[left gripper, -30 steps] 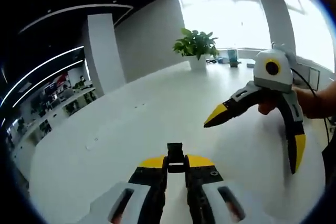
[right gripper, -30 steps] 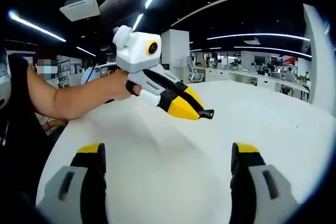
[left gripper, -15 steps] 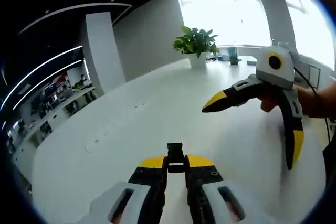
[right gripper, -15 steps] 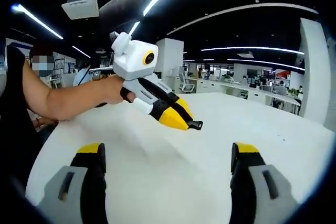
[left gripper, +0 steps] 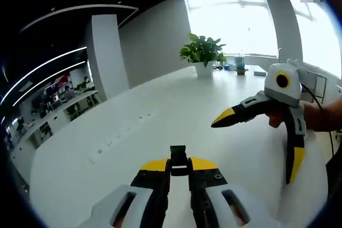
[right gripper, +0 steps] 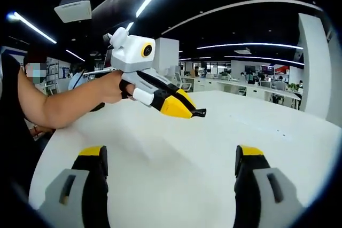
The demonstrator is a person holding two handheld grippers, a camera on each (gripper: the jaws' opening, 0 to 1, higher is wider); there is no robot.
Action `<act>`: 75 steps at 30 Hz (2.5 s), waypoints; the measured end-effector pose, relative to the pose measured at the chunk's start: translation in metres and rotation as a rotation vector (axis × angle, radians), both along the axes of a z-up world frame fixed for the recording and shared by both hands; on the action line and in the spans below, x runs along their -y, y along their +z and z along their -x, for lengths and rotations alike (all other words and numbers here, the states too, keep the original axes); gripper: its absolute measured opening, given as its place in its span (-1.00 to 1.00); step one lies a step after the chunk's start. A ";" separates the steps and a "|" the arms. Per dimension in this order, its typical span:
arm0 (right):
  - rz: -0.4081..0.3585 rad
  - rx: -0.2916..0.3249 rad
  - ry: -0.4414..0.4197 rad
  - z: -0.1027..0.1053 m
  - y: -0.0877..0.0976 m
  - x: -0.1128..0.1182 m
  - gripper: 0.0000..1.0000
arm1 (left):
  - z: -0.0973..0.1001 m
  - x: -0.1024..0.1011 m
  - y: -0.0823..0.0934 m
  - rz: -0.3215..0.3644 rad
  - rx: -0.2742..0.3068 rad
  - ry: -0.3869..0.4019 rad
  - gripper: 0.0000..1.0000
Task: Snap the two parts of the plastic buckle together until the buckle closes and remains connected.
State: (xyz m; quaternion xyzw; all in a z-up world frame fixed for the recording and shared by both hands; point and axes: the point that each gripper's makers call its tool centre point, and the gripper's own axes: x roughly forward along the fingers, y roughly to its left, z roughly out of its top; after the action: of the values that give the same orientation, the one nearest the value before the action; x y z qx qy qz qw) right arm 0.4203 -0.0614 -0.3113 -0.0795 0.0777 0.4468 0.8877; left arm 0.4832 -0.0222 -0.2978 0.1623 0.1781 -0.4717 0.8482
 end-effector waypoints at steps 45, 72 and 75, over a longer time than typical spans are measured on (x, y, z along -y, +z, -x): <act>0.005 -0.038 -0.072 -0.011 -0.009 0.013 0.99 | -0.030 0.003 -0.018 0.010 -0.038 0.018 -0.78; -0.006 -0.056 -0.075 -0.011 -0.010 0.014 0.99 | -0.042 0.017 -0.021 0.003 -0.044 0.014 -0.78; -0.007 -0.057 -0.075 -0.011 -0.010 0.014 0.99 | -0.042 0.017 -0.021 0.002 -0.045 0.014 -0.78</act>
State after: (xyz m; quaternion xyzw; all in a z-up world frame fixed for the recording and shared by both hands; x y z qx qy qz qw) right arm 0.4312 -0.0751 -0.3211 -0.0609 0.1044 0.4153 0.9016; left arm 0.5256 -0.0396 -0.3191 0.1494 0.1978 -0.4693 0.8475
